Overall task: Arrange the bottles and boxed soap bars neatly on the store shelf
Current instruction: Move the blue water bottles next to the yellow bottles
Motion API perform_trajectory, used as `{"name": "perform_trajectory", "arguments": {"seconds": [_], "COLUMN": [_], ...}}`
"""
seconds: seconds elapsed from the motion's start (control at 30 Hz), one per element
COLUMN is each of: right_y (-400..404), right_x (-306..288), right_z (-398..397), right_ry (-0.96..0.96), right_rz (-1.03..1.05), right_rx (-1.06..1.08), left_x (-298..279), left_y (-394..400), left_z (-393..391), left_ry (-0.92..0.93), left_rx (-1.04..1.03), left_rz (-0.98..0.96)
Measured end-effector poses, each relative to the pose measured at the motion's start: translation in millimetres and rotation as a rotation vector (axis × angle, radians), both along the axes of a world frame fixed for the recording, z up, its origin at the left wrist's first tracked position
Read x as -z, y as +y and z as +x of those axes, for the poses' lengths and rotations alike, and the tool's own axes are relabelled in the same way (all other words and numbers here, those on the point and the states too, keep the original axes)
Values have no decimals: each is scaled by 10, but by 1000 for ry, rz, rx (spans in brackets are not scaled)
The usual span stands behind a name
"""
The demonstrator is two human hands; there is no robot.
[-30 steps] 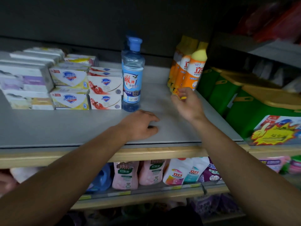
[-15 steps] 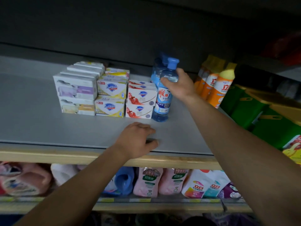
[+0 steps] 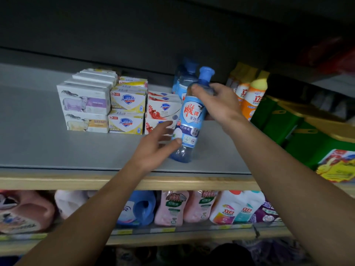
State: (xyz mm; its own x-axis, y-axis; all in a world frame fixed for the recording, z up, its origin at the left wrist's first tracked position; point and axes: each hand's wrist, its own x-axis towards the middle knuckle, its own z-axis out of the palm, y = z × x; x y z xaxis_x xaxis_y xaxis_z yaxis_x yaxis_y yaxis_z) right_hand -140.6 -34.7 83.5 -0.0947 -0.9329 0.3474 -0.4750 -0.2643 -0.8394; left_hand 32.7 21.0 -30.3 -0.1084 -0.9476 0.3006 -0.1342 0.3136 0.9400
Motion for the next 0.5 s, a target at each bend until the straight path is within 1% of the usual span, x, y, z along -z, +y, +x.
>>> {"name": "perform_trajectory", "arguments": {"seconds": [0.07,0.13,0.17,0.27,0.37,0.43,0.5], "right_y": [45,67,76,118,163,207,237], "right_x": [-17,1,22,143,322,441,547], "right_z": [81,132,137,55,-62,-144,-231], "right_ry": [-53,-83,-88,-92,-194,-296,-385], "right_rz": [64,124,162,316,435,512,602], "right_rx": [-24,-39,-44,-41,-121,-173,-231], "left_x": [-59,-93,-114,-215,-339,-423,-483], "left_y": [123,223,274,442,521,557,574], "left_z": [-13,-57,-86,-175,-245,-321,-384], "left_ry": [149,314,361,390,459,575,712], "left_rx": [83,151,185,242,251,259,269], "left_rz": [13,96,141,243,429,589,701]}}
